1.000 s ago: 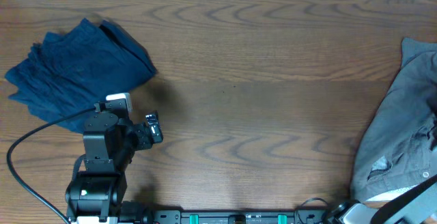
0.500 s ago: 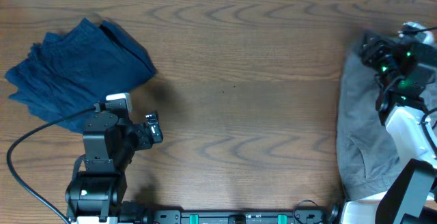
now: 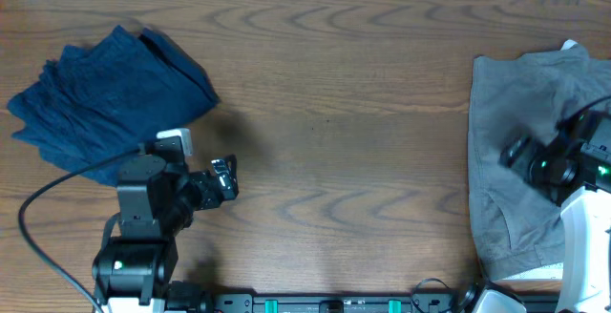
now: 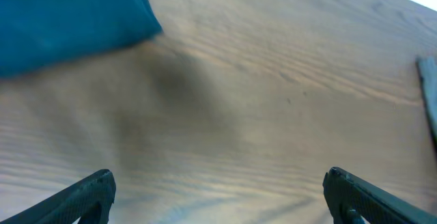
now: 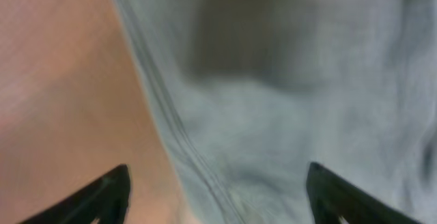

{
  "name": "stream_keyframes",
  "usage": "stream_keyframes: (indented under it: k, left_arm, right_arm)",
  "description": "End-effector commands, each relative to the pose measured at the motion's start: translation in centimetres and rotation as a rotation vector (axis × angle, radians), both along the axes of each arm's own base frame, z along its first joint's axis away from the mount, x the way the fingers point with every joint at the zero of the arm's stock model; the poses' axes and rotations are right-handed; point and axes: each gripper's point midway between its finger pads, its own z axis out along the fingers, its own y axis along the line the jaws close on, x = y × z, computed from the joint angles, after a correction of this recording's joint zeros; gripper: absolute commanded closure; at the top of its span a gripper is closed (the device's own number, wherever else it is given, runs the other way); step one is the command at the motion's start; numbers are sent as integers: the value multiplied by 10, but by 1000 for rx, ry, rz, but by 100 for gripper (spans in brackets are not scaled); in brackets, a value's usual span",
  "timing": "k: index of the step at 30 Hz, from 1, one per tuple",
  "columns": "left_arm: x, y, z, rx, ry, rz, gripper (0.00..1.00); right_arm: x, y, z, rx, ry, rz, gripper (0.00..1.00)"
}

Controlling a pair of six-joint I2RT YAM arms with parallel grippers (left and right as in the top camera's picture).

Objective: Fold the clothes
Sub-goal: 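Reach the right gripper to the grey shorts and grasp the waistband, then drag the grey shorts toward the table center with the right gripper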

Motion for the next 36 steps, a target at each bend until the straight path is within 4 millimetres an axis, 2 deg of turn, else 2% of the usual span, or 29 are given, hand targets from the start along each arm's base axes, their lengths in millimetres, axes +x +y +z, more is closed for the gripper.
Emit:
stream_keyframes:
  k: [1,4,13,16,17,18,20,21,22,25,29,34,36]
  left_arm:
    - [0,-12,-1,-75,43,-28,2]
    - [2,-12,-7,-75,72,-27,2]
    - [4,-12,-15,-74,108,-25,2]
    - [4,-12,-15,-74,107,-26,2]
    - [4,-12,-15,-74,107,-26,2]
    - [4,-12,-15,-74,107,-26,2]
    - [4,-12,-15,-74,107,-26,2]
    - [4,-12,-15,-74,107,-25,2]
    - [4,-12,-15,-74,107,-25,2]
    - [4,-12,-15,-74,103,-25,2]
    - [11,-12,-8,-74,64,-27,2]
    - [25,-12,7,-76,-23,-30,2]
    - [29,-12,10,-76,-38,-31,2]
  right_arm:
    - [-23,0,-14,-20,119,-15,24]
    - [-35,4,-30,-14,181,-12,17]
    - [-55,12,-80,30,274,-26,16]
    - [-64,11,-98,26,320,-55,20]
    - [-66,9,-102,17,334,-65,27]
    - [-67,7,-105,10,342,-74,41]
    - [-63,6,-107,10,331,-76,82]
    - [-61,7,-107,13,321,-75,94]
    - [-58,7,-107,18,308,-73,99]
    - [-43,24,-105,98,239,-20,99]
    - [-2,68,-93,252,65,116,99]
    - [69,136,-54,384,-231,248,99]
    - [87,162,-38,402,-320,307,92]
